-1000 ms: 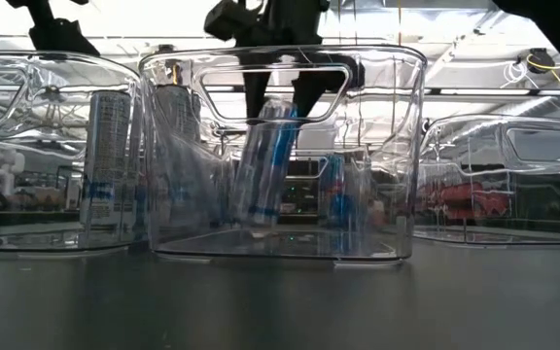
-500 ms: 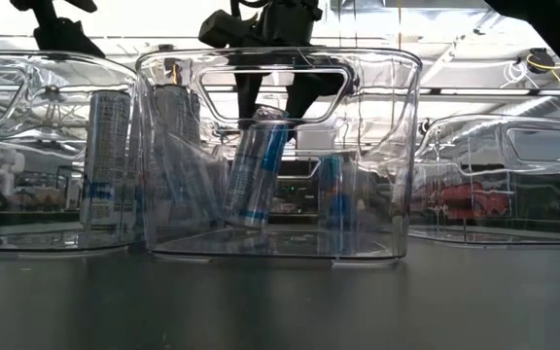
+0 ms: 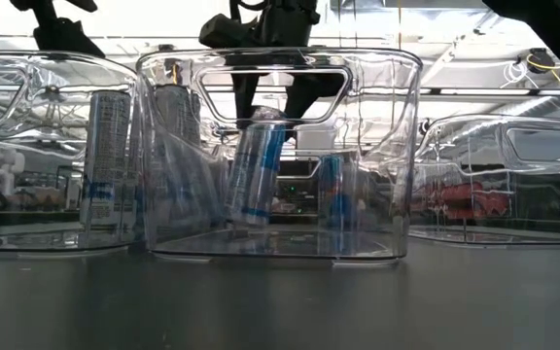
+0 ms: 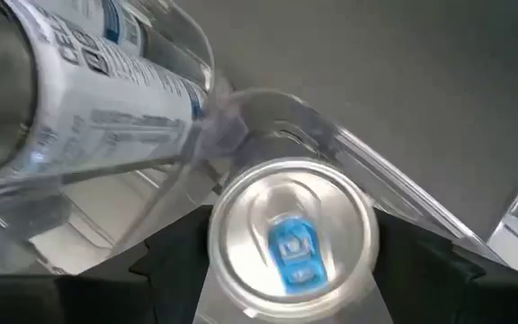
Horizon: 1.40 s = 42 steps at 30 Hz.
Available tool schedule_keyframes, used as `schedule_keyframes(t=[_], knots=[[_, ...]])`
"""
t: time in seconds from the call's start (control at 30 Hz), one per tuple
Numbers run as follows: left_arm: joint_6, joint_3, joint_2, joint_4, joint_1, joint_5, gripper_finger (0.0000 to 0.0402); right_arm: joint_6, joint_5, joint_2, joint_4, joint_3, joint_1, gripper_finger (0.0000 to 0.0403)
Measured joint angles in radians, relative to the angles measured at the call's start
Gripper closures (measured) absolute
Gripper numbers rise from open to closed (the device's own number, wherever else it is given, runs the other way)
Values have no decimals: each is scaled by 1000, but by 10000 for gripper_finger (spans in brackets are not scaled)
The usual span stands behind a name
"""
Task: Sort soda cans
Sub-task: Put the bottom right blue soda can into the middle transparent bin, then put the left blue soda can into the middle transparent bin
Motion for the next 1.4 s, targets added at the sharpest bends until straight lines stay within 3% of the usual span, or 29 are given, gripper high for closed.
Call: schedule_keyframes(t=[0.57, 1.0, 1.4], knots=[[0, 0, 0, 0, 0, 0, 10, -20, -33, 0, 22, 1, 2, 118], [6, 0, 0, 0, 0, -7, 10, -37, -31, -6, 37, 0, 3, 70], [0, 0, 0, 1, 0, -27, 10, -240, 33, -206, -62, 0, 38, 53]])
